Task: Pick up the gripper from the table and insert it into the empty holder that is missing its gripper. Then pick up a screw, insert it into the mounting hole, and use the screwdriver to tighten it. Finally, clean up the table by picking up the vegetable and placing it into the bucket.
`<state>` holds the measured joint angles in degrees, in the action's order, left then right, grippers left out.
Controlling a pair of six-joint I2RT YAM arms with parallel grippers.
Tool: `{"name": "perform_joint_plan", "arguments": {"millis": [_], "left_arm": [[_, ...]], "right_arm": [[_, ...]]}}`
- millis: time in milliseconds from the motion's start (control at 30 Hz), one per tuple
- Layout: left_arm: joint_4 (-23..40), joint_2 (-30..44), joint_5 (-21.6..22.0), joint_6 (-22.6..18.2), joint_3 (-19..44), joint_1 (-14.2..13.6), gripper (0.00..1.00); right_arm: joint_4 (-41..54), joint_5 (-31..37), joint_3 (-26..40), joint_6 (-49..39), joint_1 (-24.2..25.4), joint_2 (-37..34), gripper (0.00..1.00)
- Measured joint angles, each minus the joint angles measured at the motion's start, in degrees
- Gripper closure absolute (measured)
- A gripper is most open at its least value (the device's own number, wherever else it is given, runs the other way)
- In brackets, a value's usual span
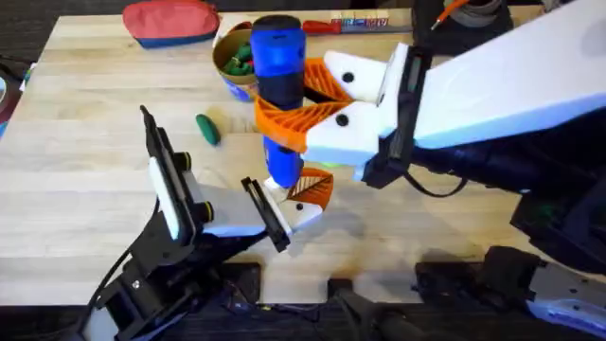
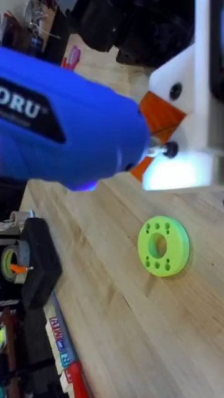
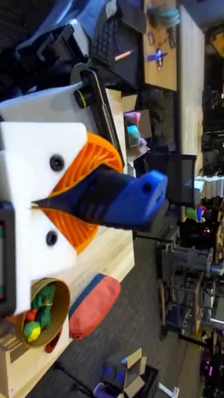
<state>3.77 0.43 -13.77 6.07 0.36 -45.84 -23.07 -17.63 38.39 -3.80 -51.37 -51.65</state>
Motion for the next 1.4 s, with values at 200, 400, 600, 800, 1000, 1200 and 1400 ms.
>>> {"name": "perform_joint_plan", "arguments": {"millis": [200, 400, 600, 800, 1000, 1200, 1400], "left_arm": [[-0.1, 0.0, -0.1, 0.0, 0.0, 0.0, 0.992], [-0.1, -0.1, -0.2, -0.2, 0.0, 0.0, 0.992], [-0.1, -0.1, -0.1, -0.2, 0.0, 0.0, 0.992], [-0.1, -0.1, -0.2, -0.2, 0.0, 0.0, 0.992], [-0.1, -0.1, -0.2, -0.2, 0.0, 0.0, 0.992], [-0.1, -0.1, -0.1, -0.2, 0.0, 0.0, 0.992], [-0.1, -0.1, -0.1, -0.3, 0.0, 0.0, 0.714]], "right_arm": [[-1.3, 0.1, -0.5, 0.0, 0.0, 0.8, 0.997], [-3.0, 2.7, -1.1, 0.0, 0.1, 5.5, 0.997], [-7.9, 5.4, -1.0, -0.4, 0.7, 7.3, 0.997], [-1.2, 7.5, -1.0, -6.3, 3.5, 6.1, 0.997], [12.7, 20.1, -1.0, -21.5, 13.9, 4.1, 0.997], [22.0, 30.1, -1.0, -37.0, 28.9, -7.0, 0.997], [19.7, 33.6, -1.0, -56.8, 35.8, -26.4, 0.997]]}}
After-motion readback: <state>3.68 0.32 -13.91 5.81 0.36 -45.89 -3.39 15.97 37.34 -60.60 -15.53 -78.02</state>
